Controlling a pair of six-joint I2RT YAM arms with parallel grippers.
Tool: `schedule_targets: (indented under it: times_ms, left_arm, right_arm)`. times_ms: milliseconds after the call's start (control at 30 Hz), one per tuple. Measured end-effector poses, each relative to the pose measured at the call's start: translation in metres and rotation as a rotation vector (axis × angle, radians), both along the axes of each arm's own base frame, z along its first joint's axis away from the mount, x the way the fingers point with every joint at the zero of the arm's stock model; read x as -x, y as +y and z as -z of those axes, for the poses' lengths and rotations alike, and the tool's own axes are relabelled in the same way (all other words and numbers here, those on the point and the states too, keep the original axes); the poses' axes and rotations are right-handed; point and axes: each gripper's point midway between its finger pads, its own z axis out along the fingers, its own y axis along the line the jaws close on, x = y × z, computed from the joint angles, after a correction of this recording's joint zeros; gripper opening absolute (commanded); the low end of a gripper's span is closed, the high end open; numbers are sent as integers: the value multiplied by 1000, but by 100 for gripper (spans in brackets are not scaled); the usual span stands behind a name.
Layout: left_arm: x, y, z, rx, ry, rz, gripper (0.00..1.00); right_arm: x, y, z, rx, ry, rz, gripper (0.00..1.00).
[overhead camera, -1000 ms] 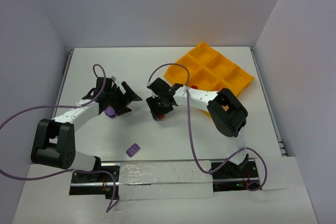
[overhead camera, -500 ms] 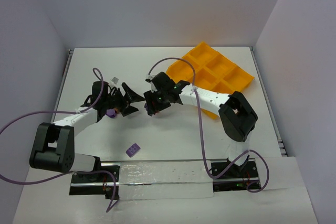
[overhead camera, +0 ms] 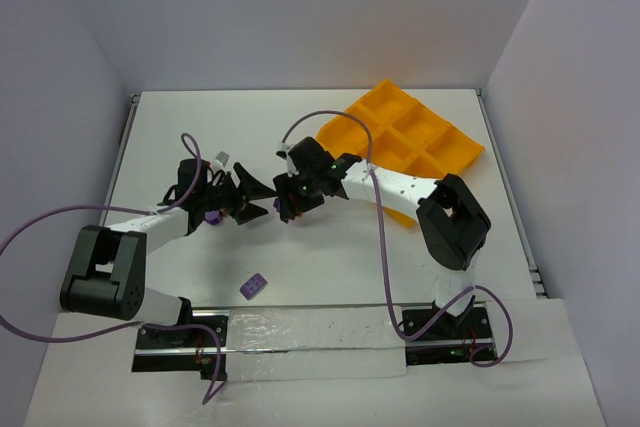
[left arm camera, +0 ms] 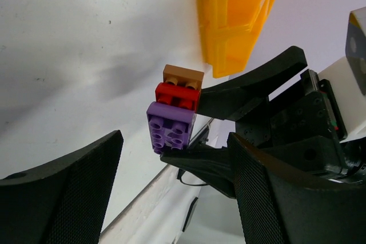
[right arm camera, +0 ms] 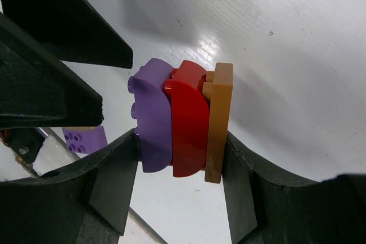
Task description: Sort the legos into containers by color
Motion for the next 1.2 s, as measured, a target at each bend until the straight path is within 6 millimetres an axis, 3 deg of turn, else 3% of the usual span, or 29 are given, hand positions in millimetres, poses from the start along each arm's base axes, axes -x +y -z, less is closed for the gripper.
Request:
schedule_targets:
  times_ms: [667, 767, 833, 867, 900, 967, 1033, 1100, 1200]
  left_arm:
    - [6, -2, 5, 29, 2, 11, 67]
    - [7, -2, 6, 32, 5, 9, 58]
    - [7, -2, 6, 34, 7, 7, 42]
    - [6, -2, 5, 37, 6, 8, 29]
    - [6, -2, 4, 38, 2, 9, 26]
    - [6, -3, 3, 42, -3, 12, 2]
    - [6, -3, 3, 42, -3, 12, 0]
    - [6, -3, 3, 42, -3, 13, 0]
    - [7, -3, 4, 39, -3, 14, 0]
  right_arm:
    - [9, 16, -12, -89, 59, -18, 49]
    - [10, 17, -13, -94, 65, -17, 50]
    - [10, 17, -13, -96, 68, -16, 51]
    - [10, 17, -13, -96, 69, -16, 51]
    - [10, 17, -13, -97, 71, -15, 51]
    - [10, 17, -13, -95, 73, -13, 52]
    - [11, 17, -13, -96, 76, -11, 58]
    - [11, 17, -13, -96, 77, -11, 79]
    - [11, 17, -14, -97, 83, -8, 91]
